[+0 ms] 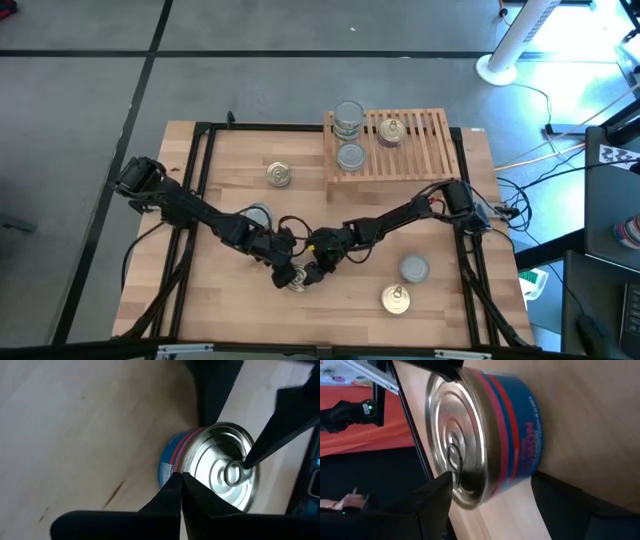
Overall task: Stack canned seafood by type on shelf
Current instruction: Stack the blue pink tuna can on top of the blue pink tuna can on the shelf
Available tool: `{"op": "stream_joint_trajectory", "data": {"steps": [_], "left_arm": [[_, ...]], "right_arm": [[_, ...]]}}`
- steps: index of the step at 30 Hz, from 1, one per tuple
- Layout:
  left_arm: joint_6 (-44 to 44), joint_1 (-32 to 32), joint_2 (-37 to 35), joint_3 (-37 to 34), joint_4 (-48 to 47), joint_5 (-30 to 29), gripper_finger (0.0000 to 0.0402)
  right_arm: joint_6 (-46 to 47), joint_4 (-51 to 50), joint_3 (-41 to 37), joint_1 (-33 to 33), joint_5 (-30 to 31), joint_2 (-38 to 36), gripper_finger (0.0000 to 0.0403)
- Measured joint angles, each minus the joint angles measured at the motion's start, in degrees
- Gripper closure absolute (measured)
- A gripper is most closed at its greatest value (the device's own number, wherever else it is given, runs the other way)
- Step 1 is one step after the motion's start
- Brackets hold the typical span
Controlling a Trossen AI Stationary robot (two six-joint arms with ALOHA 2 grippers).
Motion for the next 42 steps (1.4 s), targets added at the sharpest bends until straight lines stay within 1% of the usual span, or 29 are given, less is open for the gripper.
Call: {"op": "stream_joint_trajectory", "data": {"steps": [14,21,29,37,42], "left_arm": [[0.3,0.0,0.0,0.0,0.8,0.0,0.0401],[2.9,0.0,-0.1,0.0,5.4,-0.2,0.0401],[3.0,-0.1,-0.2,0.1,6.4,-1.0,0.0401],[3.1,-0.1,-0.3,0.1,6.6,-1.4,0.0401],[2.9,-0.3,-0.3,0.1,6.5,-1.8,0.0401]], "right_arm": [[-1.4,-0.2,0.0,-0.6,-0.7,0.0,0.0134],[-1.4,0.3,0.0,-0.5,-4.0,0.0,0.0134],[-2.0,2.7,-0.1,-0.5,-7.0,0.1,0.0134],[-2.3,3.9,-0.1,-0.5,-7.1,0.1,0.0134],[-2.5,2.1,-0.1,-0.5,-5.5,0.1,0.0134]]}}
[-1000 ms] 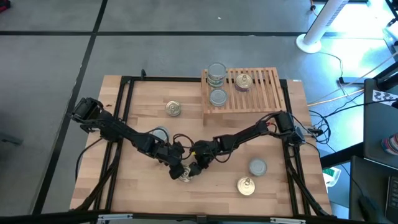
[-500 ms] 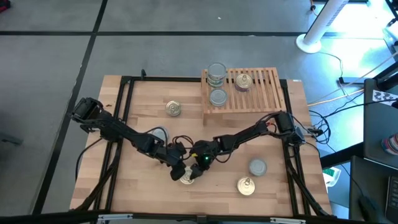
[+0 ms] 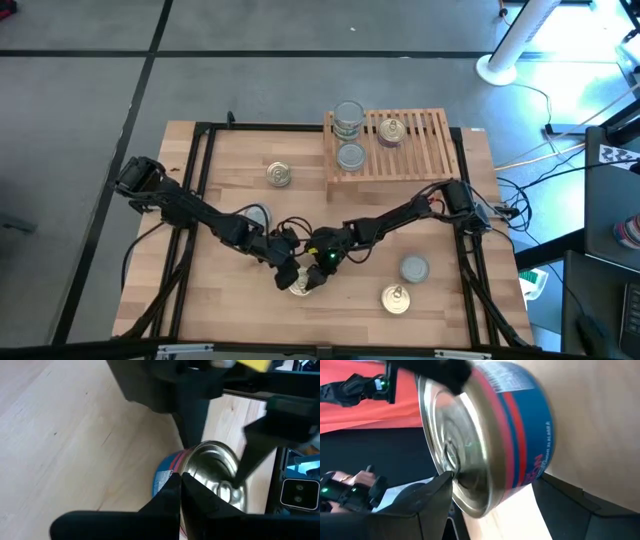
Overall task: Stack canned seafood by type on shelf
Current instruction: Stack the blue pink tuna can on top of the blue pink tuna can on the shelf
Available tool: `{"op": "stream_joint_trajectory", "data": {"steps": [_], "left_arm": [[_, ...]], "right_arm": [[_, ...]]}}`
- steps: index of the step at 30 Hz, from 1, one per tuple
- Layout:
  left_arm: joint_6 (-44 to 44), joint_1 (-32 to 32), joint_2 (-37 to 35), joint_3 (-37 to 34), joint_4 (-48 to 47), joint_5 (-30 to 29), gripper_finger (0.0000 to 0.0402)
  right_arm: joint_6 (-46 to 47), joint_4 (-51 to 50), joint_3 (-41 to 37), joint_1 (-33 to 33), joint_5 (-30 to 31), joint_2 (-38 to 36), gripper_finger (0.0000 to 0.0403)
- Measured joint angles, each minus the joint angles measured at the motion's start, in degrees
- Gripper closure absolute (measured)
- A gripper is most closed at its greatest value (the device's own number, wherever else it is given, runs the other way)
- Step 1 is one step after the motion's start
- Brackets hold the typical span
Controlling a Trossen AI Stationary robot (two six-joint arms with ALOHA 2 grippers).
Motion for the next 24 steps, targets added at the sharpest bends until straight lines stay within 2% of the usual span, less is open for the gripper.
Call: {"op": "stream_joint_trajectory", "data": {"steps": [12,24], "left_arm": [[0.2,-0.8,0.1,0.0,-1.6,-0.5,0.0401],[1.7,-2.0,0.1,0.0,-1.7,-2.4,0.0401]], "right_arm": [[-0.2,-3.2,0.2,-0.1,2.1,-0.1,0.0134],[-7.4,-3.4,0.2,-0.1,3.4,-0.2,0.0134]]}}
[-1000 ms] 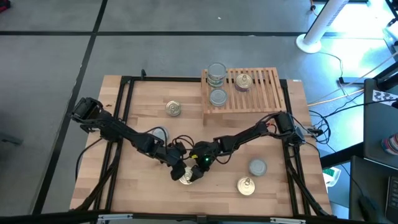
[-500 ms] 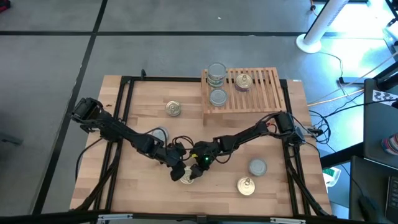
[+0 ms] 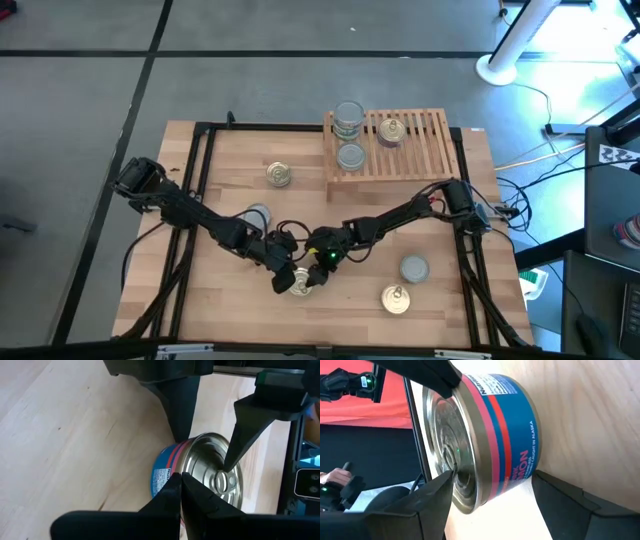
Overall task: Stack canned seafood by type on shelf
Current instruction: Stack the blue pink tuna can on top of the blue pink tuna can on the shelf
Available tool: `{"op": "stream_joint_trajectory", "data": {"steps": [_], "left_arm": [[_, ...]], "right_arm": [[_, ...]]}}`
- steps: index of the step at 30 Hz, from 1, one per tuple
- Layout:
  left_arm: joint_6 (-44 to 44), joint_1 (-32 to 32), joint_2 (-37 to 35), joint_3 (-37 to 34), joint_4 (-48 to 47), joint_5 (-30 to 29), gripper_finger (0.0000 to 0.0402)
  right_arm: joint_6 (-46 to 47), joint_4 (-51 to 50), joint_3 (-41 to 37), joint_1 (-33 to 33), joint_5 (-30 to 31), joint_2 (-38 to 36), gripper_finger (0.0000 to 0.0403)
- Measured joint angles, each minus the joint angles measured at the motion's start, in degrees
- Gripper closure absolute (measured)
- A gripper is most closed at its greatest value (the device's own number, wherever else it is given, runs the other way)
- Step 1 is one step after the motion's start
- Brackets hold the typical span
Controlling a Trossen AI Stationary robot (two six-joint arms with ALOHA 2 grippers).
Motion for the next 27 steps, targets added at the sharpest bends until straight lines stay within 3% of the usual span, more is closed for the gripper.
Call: {"op": "stream_joint_trajectory", "data": {"steps": [27], "left_arm": [[2.4,0.0,0.0,0.0,2.0,-1.5,0.0401]], "right_arm": [[-3.2,4.6,-0.2,-0.3,-5.2,0.1,0.0134]]}}
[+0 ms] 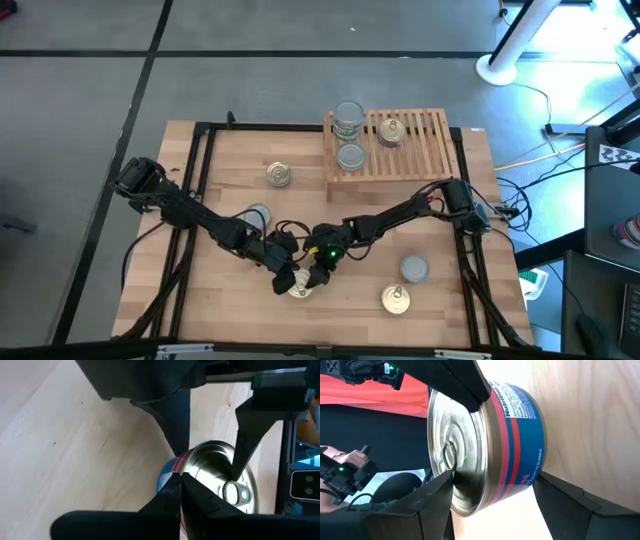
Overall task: Stack canned seafood by type on shelf
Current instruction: Stack the blue pink tuna can on top of the blue pink tuna can on the shelf
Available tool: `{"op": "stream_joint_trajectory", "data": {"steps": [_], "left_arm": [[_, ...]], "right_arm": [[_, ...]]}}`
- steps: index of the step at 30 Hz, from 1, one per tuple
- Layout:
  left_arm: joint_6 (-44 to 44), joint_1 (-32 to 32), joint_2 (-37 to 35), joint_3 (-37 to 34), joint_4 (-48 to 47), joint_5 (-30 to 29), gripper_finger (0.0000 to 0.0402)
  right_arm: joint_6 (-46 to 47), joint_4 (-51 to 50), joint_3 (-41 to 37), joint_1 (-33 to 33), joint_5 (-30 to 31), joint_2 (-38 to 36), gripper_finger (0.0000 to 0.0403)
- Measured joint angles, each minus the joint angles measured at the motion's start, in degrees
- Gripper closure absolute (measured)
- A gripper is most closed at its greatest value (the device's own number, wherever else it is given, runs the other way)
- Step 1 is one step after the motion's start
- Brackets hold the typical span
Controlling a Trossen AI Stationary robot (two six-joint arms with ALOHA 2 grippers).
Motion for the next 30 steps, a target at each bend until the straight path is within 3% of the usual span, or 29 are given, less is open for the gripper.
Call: {"op": "stream_joint_trajectory", "data": {"steps": [30], "left_arm": [[2.0,-0.2,0.0,0.0,1.0,-1.2,0.0401]], "right_arm": [[4.4,0.9,0.0,0.0,-2.9,0.0,0.0134]]}}
